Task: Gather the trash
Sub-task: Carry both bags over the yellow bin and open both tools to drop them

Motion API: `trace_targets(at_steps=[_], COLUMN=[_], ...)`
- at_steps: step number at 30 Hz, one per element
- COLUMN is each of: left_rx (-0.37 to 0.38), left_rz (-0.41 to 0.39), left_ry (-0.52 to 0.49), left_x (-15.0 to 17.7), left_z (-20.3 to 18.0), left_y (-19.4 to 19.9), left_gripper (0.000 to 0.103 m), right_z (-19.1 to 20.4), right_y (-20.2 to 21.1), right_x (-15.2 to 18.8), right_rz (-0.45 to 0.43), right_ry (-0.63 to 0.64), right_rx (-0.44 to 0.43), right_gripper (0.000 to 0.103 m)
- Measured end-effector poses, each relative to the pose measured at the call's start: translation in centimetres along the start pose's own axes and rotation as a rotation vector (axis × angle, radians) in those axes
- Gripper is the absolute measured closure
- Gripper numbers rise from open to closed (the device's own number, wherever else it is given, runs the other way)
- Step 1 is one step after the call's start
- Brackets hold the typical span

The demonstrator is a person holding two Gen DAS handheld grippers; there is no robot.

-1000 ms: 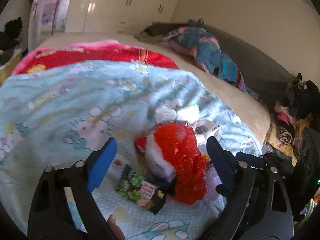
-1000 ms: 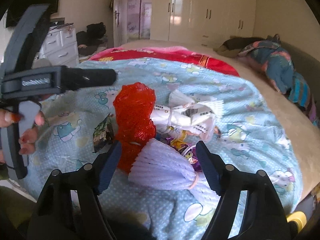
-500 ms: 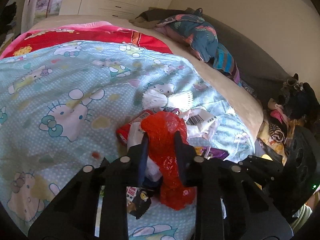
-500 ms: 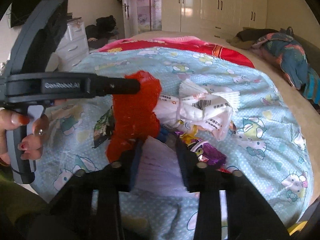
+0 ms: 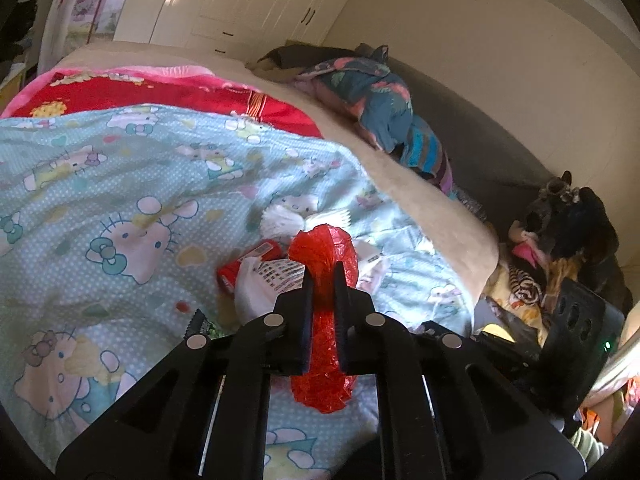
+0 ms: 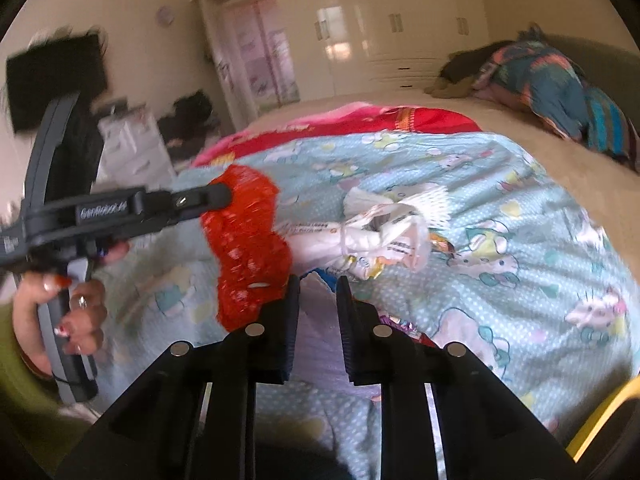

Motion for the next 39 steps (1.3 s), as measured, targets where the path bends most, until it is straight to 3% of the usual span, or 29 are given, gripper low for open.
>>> trace_targets(at_steps=[6, 22, 39], left_rx=[0.01, 0.073, 0.179], left_rz=[-0.022, 0.018, 0.065], left_ry=[-0.032, -0.118, -0.216], left_x=[-0.4, 1.6, 3.3], left_z=[-1.2, -6.0, -13.1], left_y=[1.0, 0.3, -1.3], left_gripper=[0.098, 0.098, 0.098], right_z=[-2.6, -5.7, -12.0], right_y=[2.3, 7.3, 14.5], right_x=[-1.5, -4.4, -1.4], right_rz=[-0.064, -0.199, -0.293], right_ry=[-0.153, -0.242, -0.358], right_rx=[-0.025, 0.028, 0.169], right_gripper=[0.085, 0.085, 0.085])
Point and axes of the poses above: each gripper's, at about its wrist camera, not at the fingertips, and y roughly against the way its jaws point, z to its left, x to its underside, the point moved 7 cm from there along -y, roughly the way its jaws point, and after that the axes turned 2 degrees about x, right-handed, at the moved point
